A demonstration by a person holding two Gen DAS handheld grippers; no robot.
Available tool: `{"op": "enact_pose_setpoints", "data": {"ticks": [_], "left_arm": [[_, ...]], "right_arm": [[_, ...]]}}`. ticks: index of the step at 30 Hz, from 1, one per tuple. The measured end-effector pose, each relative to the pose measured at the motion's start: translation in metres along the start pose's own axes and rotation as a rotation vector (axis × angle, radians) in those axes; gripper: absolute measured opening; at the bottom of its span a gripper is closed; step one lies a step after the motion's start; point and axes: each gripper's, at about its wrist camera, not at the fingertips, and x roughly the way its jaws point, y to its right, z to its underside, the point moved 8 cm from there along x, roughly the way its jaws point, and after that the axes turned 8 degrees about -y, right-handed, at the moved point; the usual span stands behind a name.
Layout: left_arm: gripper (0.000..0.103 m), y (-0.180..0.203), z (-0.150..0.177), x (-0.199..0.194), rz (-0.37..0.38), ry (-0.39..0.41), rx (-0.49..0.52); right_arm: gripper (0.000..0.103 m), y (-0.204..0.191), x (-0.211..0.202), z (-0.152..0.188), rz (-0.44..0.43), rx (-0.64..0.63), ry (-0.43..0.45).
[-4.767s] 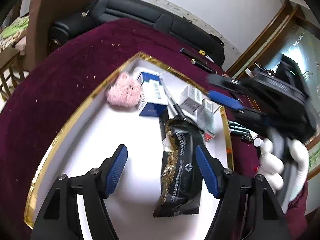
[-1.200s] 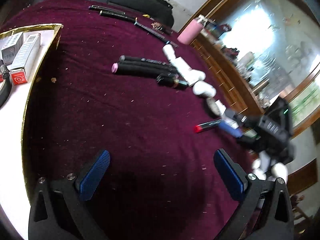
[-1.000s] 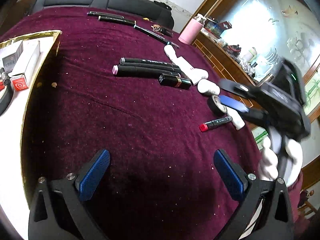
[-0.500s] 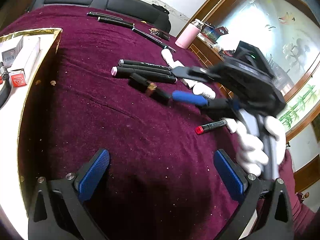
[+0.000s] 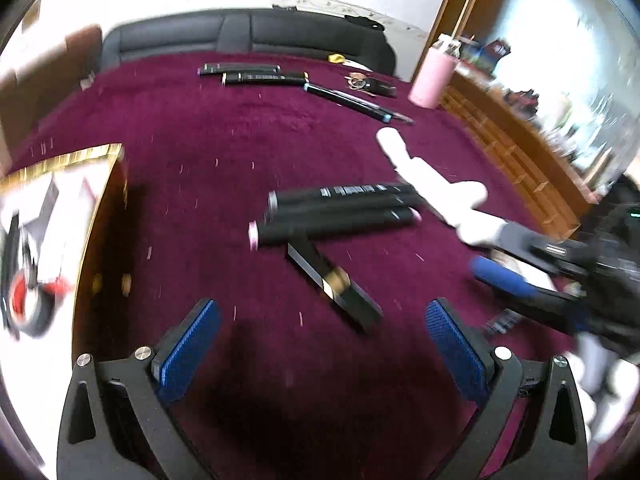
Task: Organize objects
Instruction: 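Move both open grippers over the black markers in the pile, then grasp the black gold-banded lipstick tube with the left gripper and lift it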
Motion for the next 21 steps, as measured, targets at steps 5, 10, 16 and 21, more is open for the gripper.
{"op": "enact_pose_setpoints", "data": {"ticks": [5, 10, 16, 21], "left_arm": [[0.059, 0.006, -0.017, 0.043, -0.138, -0.035, 0.084], [0.013, 0.022, -0.016, 0.043, -0.096, -0.048, 0.183], [0.013, 0.012, 0.003, 0.02, 0.004, -0.056, 0.143], [0.014, 0.001, 0.025, -0.029, 0.118, -0.007, 0.088]], "right_arm": [[0.061, -0.006, -0.004, -0.004, -0.056, 0.023, 0.024], [0.063, -0.005, 0.002, -0.005, -0.088, 0.052, -0.007], [0.063, -0.005, 0.005, -0.006, -0.083, 0.035, -0.012], [0.063, -0.005, 0.008, -0.006, -0.012, -0.02, 0.0]]}}
